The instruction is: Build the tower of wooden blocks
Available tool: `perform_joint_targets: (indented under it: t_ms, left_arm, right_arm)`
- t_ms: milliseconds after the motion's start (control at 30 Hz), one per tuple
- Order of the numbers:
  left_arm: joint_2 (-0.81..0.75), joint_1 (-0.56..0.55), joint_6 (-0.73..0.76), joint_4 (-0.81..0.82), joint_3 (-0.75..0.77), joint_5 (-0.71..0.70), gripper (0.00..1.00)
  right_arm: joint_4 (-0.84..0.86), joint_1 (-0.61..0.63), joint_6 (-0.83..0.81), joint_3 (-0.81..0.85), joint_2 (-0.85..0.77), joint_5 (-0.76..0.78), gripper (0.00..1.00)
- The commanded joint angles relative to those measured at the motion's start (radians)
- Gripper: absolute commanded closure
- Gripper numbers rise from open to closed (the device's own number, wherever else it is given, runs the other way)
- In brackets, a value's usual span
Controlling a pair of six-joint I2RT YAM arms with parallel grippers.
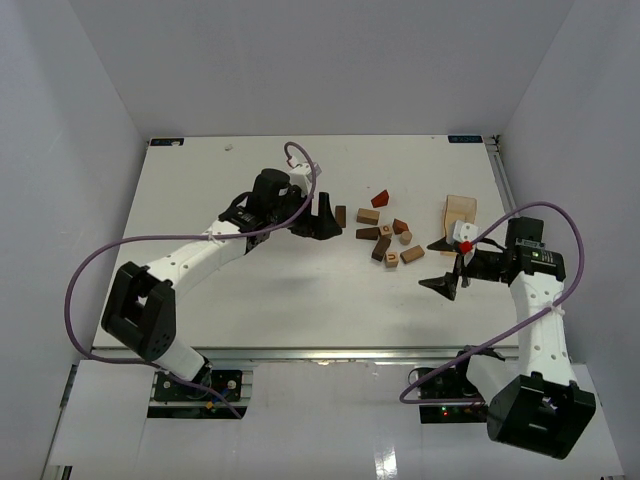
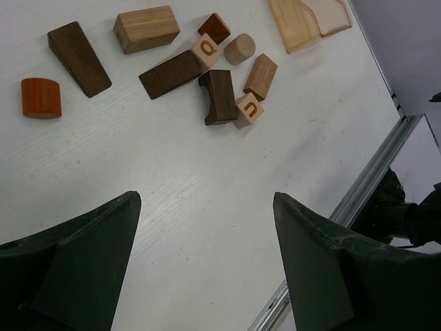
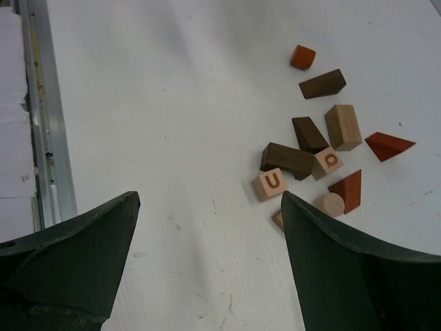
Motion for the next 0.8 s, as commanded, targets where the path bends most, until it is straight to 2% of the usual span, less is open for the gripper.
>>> perform_joint_targets:
  t_ms: [0, 167, 267, 467, 600, 767]
  left_arm:
    - [0.020, -0.009, 0.189, 0.001, 0.072, 0.142, 0.10]
    - [0.062, -0.009, 0.382, -0.001, 0.107, 0.206, 0.08]
    - [0.086, -0.009, 0.497, -0.008, 0.136, 0.231, 0.03]
    - [0.153, -0.009, 0.690, -0.041, 0.221, 0.235, 0.02]
    - [0.225, -0.007, 0.812, -0.109, 0.310, 0.241, 0.02]
    - [0.317, 0.017, 0.943, -0.182, 0.418, 0.299, 0.02]
  right_arm:
    - [-0.122, 0.060, -0.224, -0.027, -0.027, -0.124, 0.11]
    - [-0.203, 0.071, -0.381, -0.053, -0.015, -0.181, 0.13]
    - [-0.219, 0.077, -0.423, -0.074, -0.002, -0.191, 0.15]
    - [-0.217, 0.078, -0.418, -0.088, 0.002, -0.144, 0.16]
    - [-0.140, 0.075, -0.315, -0.106, -0.011, -0.072, 0.16]
    - [-0.122, 0.075, -0.276, -0.097, -0.017, -0.050, 0.17]
